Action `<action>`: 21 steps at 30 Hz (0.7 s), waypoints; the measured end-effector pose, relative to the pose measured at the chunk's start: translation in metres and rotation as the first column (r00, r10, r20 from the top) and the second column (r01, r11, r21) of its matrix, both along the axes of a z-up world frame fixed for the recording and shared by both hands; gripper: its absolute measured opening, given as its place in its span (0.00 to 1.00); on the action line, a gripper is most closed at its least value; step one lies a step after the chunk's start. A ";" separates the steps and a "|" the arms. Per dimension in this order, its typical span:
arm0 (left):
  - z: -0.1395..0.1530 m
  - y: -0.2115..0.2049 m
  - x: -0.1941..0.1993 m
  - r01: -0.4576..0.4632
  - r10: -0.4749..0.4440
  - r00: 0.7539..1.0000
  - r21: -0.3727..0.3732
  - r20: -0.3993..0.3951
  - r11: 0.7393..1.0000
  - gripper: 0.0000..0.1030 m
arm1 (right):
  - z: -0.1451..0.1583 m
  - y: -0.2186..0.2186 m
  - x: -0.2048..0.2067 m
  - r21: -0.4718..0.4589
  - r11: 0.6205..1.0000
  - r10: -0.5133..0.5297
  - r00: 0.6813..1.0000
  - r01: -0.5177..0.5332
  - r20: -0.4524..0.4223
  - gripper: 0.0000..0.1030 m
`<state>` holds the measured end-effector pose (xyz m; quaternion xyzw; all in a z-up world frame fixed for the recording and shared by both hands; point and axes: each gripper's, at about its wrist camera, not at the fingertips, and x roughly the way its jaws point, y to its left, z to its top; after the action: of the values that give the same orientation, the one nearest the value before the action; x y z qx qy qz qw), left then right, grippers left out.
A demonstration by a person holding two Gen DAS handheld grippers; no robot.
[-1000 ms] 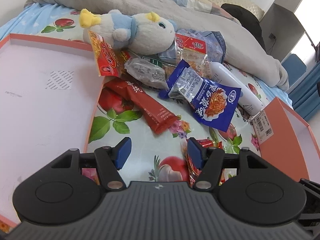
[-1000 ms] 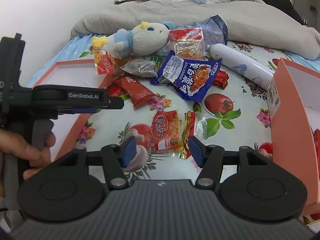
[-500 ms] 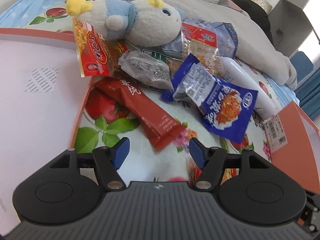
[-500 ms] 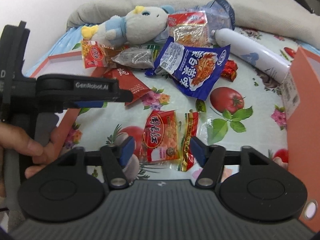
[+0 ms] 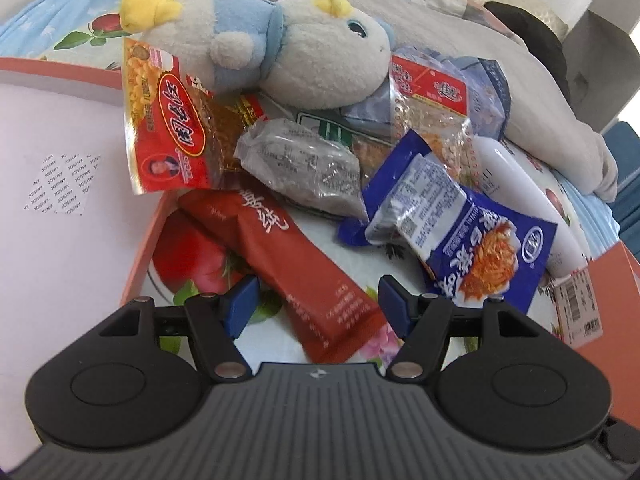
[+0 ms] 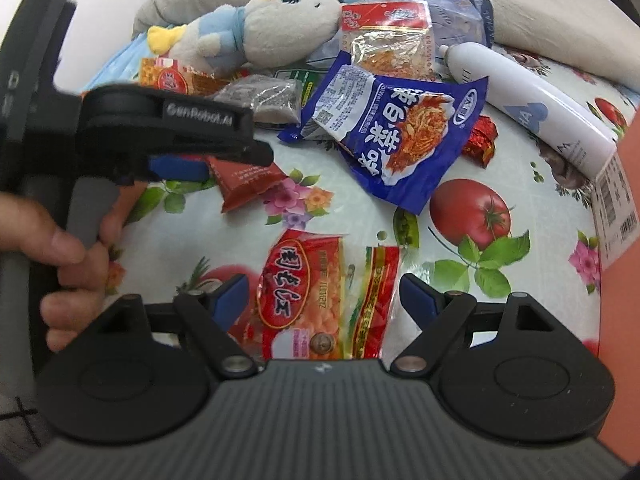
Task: Organize snacks
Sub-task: 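Grasp the long red packet with the left tool while the right tool grasps the orange snack packet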
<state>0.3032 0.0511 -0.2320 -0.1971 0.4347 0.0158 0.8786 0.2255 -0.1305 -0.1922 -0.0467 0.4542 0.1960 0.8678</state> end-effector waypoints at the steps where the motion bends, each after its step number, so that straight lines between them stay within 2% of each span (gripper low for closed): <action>1: 0.000 -0.001 0.001 -0.008 0.008 1.000 0.006 0.000 1.000 0.67 | -0.002 0.001 0.001 -0.007 1.000 0.004 1.000 -0.004 -0.003 0.81; 3: 0.000 -0.002 0.004 -0.023 0.023 1.000 0.022 -0.003 1.000 0.66 | -0.007 0.001 0.002 -0.016 1.000 0.005 1.000 -0.005 -0.003 0.82; 6: -0.001 -0.001 0.006 -0.050 0.050 0.999 0.039 -0.003 0.998 0.58 | -0.010 0.001 0.003 -0.015 1.000 0.001 1.000 -0.001 0.003 0.83; 8: -0.003 0.001 0.007 -0.065 0.065 0.998 0.059 -0.001 0.996 0.45 | -0.010 0.001 0.002 -0.018 1.000 0.005 1.000 -0.005 0.009 0.82; 11: -0.002 0.005 0.005 -0.080 0.080 0.997 0.061 0.004 0.995 0.37 | -0.009 0.001 0.001 -0.031 0.999 0.010 1.000 -0.010 0.015 0.80; 13: -0.002 0.008 0.002 -0.078 0.077 0.997 0.050 0.006 0.996 0.33 | -0.007 0.002 -0.001 -0.035 0.999 0.019 1.000 -0.019 0.017 0.62; 15: -0.001 0.009 -0.002 -0.075 0.075 0.997 0.041 0.006 0.996 0.31 | -0.004 0.003 -0.003 -0.054 0.998 0.017 1.000 -0.016 0.024 0.55; 18: 0.001 0.008 -0.010 -0.062 0.062 0.998 0.035 0.008 0.997 0.26 | 0.000 0.000 -0.008 -0.062 0.998 0.009 1.000 -0.007 0.027 0.53; 21: 0.003 0.003 -0.020 -0.036 0.036 0.999 0.022 0.007 0.999 0.23 | 0.002 -0.004 -0.016 -0.079 0.997 -0.002 1.000 0.004 0.024 0.35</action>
<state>0.2829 0.0542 -0.2287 -0.1950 0.4281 0.0359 0.8817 0.2099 -0.1340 -0.1905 -0.0827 0.4512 0.1757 0.8710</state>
